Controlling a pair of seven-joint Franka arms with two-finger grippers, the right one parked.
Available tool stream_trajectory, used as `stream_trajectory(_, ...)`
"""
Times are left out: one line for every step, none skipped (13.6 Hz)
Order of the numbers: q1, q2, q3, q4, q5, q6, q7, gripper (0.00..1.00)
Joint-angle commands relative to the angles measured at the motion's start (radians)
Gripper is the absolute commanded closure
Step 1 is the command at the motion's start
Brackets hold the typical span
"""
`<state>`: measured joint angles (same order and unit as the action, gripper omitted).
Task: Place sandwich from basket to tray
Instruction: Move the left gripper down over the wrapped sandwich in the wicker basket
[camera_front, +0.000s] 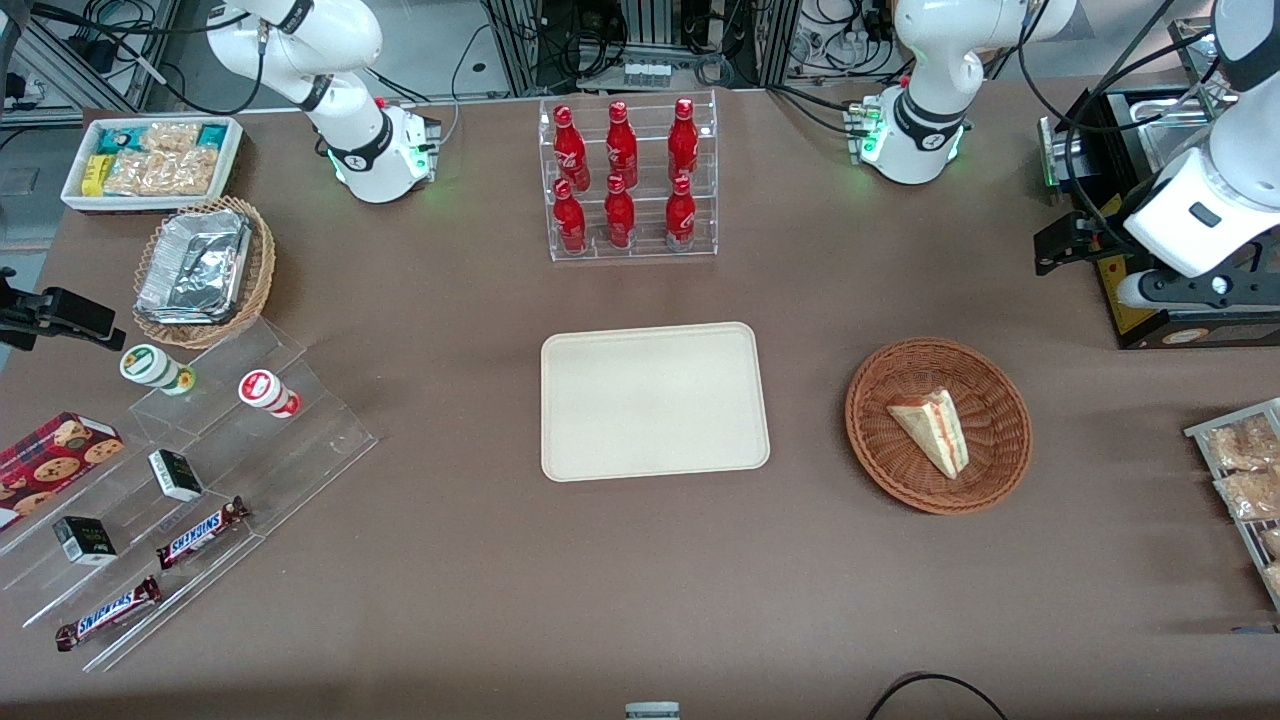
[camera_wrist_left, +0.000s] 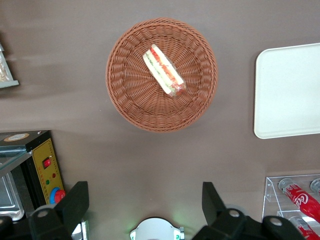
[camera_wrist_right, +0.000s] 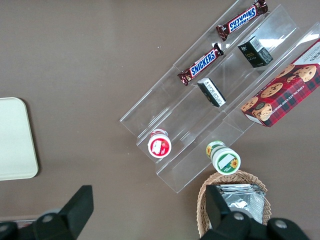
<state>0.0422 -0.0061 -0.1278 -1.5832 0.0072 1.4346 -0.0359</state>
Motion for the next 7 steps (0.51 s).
stream_trajectory(-0.005,0.000,0.016,0.012,-0.003,-0.010,0.005,0.00)
stream_trajectory(-0.007,0.003,0.014,0.006,-0.004,-0.010,0.002,0.00)
stream_trajectory(-0.013,0.009,0.013,-0.001,-0.003,0.007,0.004,0.00)
stream_trajectory(-0.015,0.040,0.013,-0.006,-0.003,0.018,0.002,0.00)
stream_trajectory(-0.015,0.061,0.013,-0.014,-0.003,0.032,0.001,0.00)
stream_trajectory(-0.016,0.075,0.013,-0.050,-0.003,0.077,0.001,0.00)
stream_trajectory(-0.016,0.071,0.011,-0.101,-0.003,0.134,0.001,0.00)
